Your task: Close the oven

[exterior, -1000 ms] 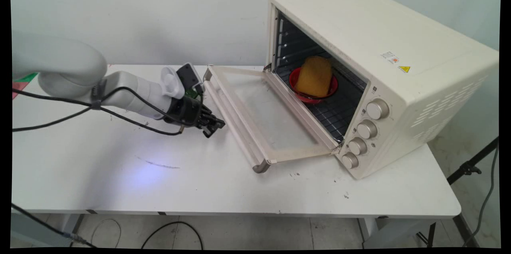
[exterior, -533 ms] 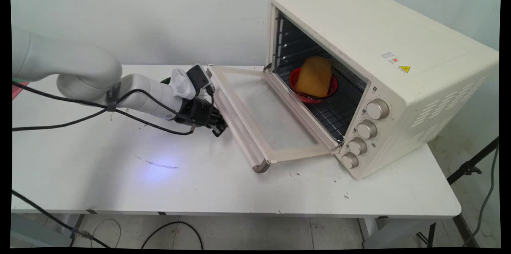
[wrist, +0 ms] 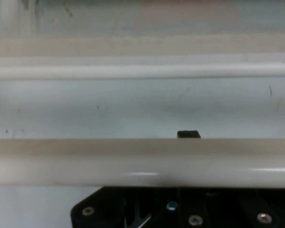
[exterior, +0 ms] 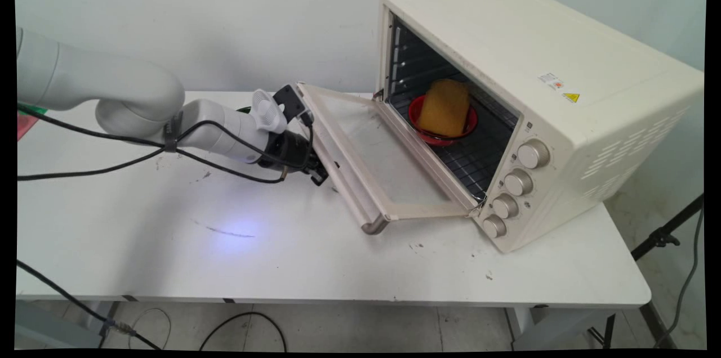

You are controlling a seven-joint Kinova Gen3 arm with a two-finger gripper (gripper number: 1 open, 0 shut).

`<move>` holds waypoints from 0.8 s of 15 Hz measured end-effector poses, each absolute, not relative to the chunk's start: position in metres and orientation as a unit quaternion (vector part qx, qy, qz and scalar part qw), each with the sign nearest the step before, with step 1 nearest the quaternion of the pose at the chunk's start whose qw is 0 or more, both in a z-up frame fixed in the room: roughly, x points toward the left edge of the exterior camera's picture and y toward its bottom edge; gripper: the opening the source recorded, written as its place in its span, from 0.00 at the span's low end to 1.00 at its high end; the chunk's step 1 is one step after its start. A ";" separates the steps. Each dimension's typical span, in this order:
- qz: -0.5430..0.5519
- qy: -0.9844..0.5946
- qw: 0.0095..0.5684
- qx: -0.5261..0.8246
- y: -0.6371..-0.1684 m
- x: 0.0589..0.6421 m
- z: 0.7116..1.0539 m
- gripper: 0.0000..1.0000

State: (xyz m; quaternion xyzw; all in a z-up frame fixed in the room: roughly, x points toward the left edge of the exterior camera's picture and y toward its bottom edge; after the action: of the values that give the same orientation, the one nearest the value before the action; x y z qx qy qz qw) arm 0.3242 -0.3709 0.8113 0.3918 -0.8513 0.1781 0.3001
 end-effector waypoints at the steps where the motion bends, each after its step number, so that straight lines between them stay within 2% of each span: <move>1: 0.179 -0.850 0.304 0.392 -0.373 0.322 0.813 0.00; 12: 0.191 -0.832 0.348 0.388 -0.389 0.301 0.856 0.00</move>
State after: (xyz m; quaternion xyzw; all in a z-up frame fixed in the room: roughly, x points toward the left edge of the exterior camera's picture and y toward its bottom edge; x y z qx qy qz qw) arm 0.3008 -0.3893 0.8562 0.3880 -0.8319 0.1906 0.3479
